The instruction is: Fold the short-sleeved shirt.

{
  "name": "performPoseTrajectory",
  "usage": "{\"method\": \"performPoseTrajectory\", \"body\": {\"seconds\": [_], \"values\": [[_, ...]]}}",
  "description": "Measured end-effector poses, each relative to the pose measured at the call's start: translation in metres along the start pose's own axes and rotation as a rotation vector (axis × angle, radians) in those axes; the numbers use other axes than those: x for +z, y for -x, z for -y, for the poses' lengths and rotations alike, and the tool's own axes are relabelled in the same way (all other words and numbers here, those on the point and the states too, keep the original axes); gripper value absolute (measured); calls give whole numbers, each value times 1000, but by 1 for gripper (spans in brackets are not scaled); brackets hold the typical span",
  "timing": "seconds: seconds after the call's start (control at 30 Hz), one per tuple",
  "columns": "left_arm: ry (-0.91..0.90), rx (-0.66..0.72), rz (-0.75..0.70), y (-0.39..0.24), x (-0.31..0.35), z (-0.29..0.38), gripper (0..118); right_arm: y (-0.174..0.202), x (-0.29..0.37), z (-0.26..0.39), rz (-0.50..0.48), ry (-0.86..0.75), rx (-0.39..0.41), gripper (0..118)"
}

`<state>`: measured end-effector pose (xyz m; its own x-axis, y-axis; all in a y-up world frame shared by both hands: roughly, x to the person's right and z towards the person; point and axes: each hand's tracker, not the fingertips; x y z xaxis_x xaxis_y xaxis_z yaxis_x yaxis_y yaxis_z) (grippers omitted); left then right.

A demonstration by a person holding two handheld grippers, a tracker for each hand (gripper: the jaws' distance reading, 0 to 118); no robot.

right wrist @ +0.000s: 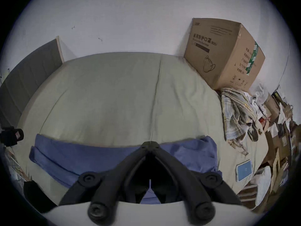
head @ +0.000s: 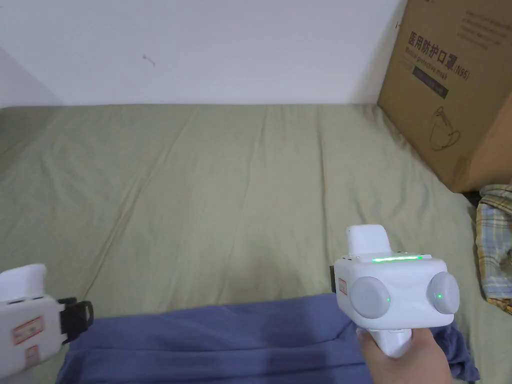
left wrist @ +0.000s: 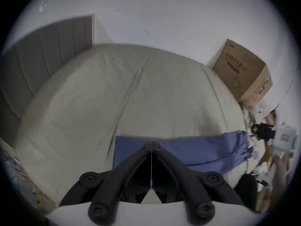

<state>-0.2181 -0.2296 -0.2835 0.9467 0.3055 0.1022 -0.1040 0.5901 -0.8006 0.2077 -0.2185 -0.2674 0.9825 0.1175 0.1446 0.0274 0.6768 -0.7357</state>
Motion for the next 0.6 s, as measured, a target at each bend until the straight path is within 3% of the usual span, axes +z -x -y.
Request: {"method": "performPoseTrajectory", "body": {"seconds": [0.07,0.13,0.2,0.23,0.27,0.47,0.6], "values": [[24,84,112,37,-5,-1,2,1,-2,1,-16,9,6,0],[62,176,250,69,-8,-2,18,3,-8,4,-32,27,19,0],[113,328,367,99,-22,4,87,1,-10,7,-71,33,-18,0],[151,379,396,108,-28,6,111,-2,-9,8,-96,34,-64,0],[174,404,414,117,-34,11,118,-3,-6,10,-115,35,-87,0],[228,483,566,140,-74,6,118,-7,-7,6,-124,70,-76,0],[243,568,863,133,-103,20,118,-9,-8,5,-118,84,-94,0]]}}
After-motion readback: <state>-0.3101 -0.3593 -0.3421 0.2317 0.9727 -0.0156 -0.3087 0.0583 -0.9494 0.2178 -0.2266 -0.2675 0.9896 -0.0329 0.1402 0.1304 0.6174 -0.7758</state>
